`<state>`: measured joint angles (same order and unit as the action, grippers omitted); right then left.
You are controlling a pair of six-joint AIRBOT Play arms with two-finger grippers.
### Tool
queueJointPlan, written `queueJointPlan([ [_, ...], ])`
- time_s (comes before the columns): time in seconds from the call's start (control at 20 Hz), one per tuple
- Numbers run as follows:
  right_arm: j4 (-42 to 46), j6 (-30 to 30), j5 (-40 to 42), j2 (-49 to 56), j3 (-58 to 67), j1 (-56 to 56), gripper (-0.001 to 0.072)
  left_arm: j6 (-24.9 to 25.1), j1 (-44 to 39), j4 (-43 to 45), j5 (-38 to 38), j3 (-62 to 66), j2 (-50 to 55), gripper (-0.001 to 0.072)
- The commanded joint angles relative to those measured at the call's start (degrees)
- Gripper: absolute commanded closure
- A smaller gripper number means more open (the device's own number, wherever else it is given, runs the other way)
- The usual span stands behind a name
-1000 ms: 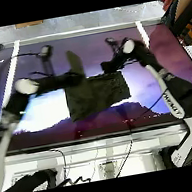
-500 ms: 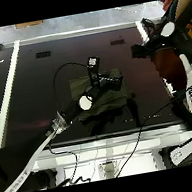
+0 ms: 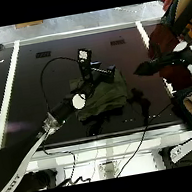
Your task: Fold the clothes and pants, and hang the long-sleeved shirts on hangers.
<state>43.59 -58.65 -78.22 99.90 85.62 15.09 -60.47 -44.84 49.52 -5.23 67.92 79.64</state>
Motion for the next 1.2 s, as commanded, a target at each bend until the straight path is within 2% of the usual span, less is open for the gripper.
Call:
queueJointPlan([
  [0.0,-3.69,-5.14,8.57,0.17,-7.02,-3.06,-0.0007,0.00,0.37,0.39,0.07,-0.02,-0.15,0.0000],
  [0.05,-2.64,-8.39,10.08,0.15,-7.06,-5.38,-0.0007,0.02,0.37,0.39,0.37,-0.02,-0.15,0.0000],
  [0.15,-1.70,-8.85,12.07,0.13,-6.45,-10.01,-0.0008,0.00,0.35,0.42,0.55,-0.09,-0.15,0.0000],
  [0.2,1.44,-9.70,14.53,0.13,-5.97,-12.52,-0.0007,0.00,0.35,0.39,0.52,-0.09,-0.15,0.0000],
  [0.4,24.94,-26.64,22.29,0.17,-4.46,-18.88,0.0000,0.00,0.28,0.39,2.36,-0.09,-0.15,0.0000],
  [0.5,26.91,-29.99,22.01,0.48,-4.44,-18.47,0.0002,0.02,0.31,0.42,6.32,-0.09,-0.15,0.0004],
  [0.65,24.22,-31.85,18.93,1.99,-4.22,-15.04,0.0003,0.02,0.31,0.42,11.13,-0.09,-0.15,0.0004],
  [0.8,13.86,-31.50,13.31,4.85,-4.09,-10.88,0.0003,0.02,0.46,0.44,11.32,-0.09,-0.15,0.0004],
  [1.0,-1.95,-23.78,5.99,10.45,-4.13,-10.27,0.0010,0.02,1.33,0.44,11.34,-0.09,-0.11,0.0004],
  [1.15,-10.62,-19.65,6.03,13.09,-4.11,-13.70,0.0012,0.02,2.12,0.44,11.30,-0.09,-0.11,0.0004],
])
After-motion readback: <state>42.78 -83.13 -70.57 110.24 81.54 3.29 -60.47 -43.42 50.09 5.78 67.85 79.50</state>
